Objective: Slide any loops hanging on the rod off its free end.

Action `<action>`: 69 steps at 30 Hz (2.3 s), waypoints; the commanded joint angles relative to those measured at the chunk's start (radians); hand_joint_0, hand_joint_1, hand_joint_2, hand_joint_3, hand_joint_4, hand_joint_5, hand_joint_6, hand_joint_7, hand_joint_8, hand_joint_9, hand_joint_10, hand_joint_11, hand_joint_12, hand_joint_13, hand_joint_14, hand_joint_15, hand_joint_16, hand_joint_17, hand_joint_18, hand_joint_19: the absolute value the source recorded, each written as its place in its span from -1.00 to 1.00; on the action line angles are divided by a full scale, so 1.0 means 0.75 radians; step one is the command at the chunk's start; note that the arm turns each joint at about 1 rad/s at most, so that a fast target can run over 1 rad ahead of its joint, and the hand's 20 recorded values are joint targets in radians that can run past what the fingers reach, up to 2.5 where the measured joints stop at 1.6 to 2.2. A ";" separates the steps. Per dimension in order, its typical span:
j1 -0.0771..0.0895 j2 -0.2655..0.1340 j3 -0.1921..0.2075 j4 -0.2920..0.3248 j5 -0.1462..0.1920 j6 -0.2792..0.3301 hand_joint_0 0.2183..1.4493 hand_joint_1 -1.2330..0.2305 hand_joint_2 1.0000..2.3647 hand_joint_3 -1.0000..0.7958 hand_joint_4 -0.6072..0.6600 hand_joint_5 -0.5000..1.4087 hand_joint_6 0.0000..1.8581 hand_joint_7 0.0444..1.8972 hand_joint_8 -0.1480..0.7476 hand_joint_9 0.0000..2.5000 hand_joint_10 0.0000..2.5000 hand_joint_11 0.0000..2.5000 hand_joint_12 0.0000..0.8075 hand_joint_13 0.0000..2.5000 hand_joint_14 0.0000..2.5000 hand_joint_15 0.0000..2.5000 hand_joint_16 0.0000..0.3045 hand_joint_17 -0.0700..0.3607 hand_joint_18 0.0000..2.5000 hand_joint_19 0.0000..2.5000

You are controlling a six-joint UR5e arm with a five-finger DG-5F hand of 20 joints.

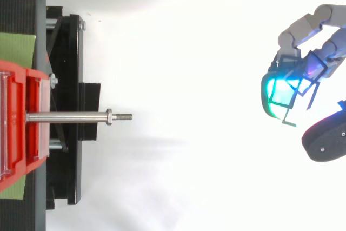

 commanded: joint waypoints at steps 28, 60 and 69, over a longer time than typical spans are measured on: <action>-0.001 -0.002 0.000 0.001 0.000 -0.003 -0.44 -0.19 -1.00 -0.44 0.14 -0.62 -0.09 0.16 -0.13 -0.25 -0.99 -0.65 -0.37 -0.35 -0.99 -0.86 -0.76 -0.29 -0.39 -0.62; -0.001 -0.002 0.000 -0.001 0.000 -0.005 -0.43 -0.15 -1.00 -0.44 0.02 -0.59 -0.09 0.28 -0.24 -0.20 -0.99 -0.70 -0.39 -0.31 -0.99 -0.85 -0.77 -0.30 -0.36 -0.63; -0.001 0.001 -0.002 -0.001 0.000 -0.005 -0.43 -0.08 -1.00 -0.44 -0.02 -0.57 -0.10 0.32 -0.28 -0.17 -0.99 -0.70 -0.40 -0.30 -0.99 -0.85 -0.76 -0.30 -0.35 -0.62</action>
